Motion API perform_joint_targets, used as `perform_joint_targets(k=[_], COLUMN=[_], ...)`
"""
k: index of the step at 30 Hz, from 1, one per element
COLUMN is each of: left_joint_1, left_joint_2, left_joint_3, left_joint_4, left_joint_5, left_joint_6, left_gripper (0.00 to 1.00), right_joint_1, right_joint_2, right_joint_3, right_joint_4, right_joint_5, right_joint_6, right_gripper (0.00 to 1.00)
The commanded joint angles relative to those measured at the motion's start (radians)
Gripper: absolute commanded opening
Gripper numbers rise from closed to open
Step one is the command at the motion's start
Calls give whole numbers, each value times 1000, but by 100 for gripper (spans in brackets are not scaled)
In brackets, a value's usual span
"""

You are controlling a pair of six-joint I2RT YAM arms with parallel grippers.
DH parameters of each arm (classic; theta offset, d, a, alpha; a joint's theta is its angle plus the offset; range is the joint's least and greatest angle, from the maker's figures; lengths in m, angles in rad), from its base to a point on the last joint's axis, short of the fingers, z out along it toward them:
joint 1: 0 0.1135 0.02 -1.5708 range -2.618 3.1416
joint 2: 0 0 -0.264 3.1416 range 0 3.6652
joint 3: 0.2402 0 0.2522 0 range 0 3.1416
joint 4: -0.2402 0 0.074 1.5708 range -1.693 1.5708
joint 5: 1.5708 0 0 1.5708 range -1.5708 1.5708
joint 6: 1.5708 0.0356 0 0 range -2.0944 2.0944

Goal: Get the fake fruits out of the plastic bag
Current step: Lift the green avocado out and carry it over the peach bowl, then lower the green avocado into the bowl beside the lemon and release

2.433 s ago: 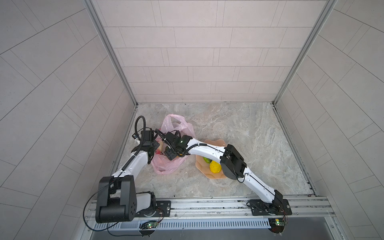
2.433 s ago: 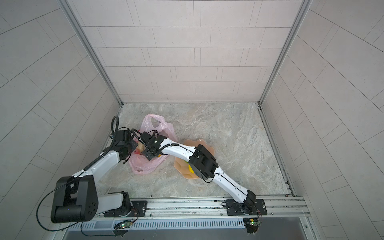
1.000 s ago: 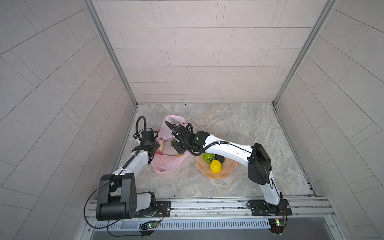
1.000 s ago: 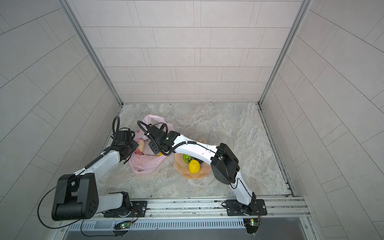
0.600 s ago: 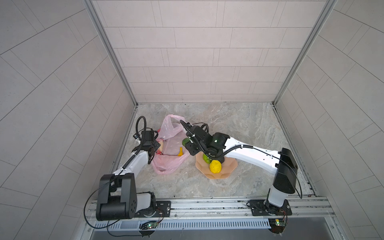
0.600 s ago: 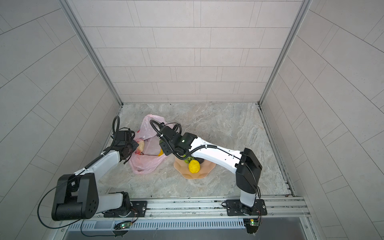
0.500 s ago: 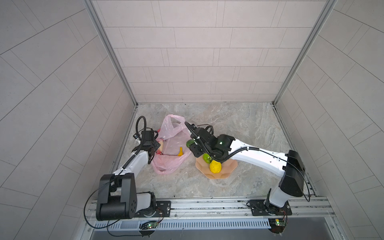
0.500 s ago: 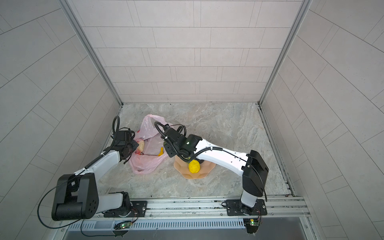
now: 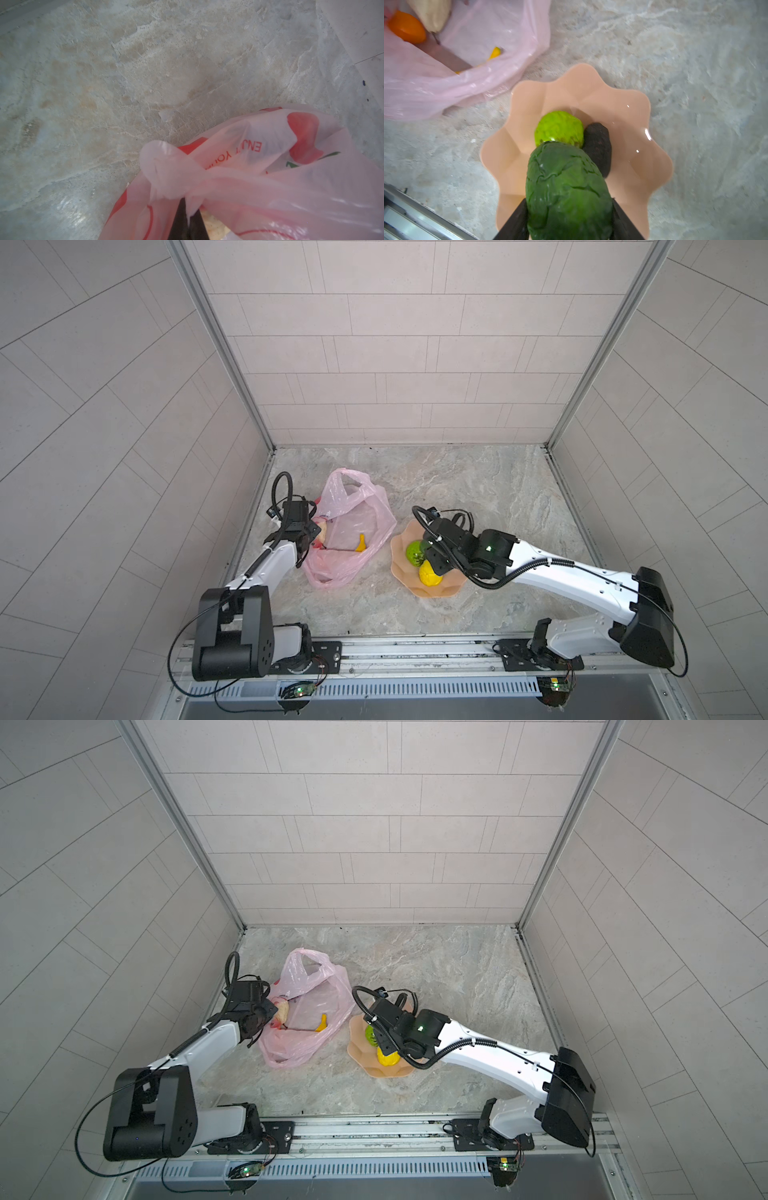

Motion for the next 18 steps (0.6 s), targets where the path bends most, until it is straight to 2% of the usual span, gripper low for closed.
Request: perform_joint_targets(k=[1,6,18], left_joint_1=[-1,-2,-5], left_joint_2=[6,10,13], left_joint_3=[12,12,12], left_joint_4=[-2,-2,0], left_joint_5=[-6,-7,-7], left_joint_6=[16,16,16], left_gripper=[2,2,2], right_joint_1=[-11,-16,-19], right_joint_2=[-53,-87,-18], right_joint_3=[-47,-104,-145], right_joint_4=[-102,-140,-132], right_joint_5=[46,38,-7], right_joint_6=[40,62,76], right_gripper=[54,54,54])
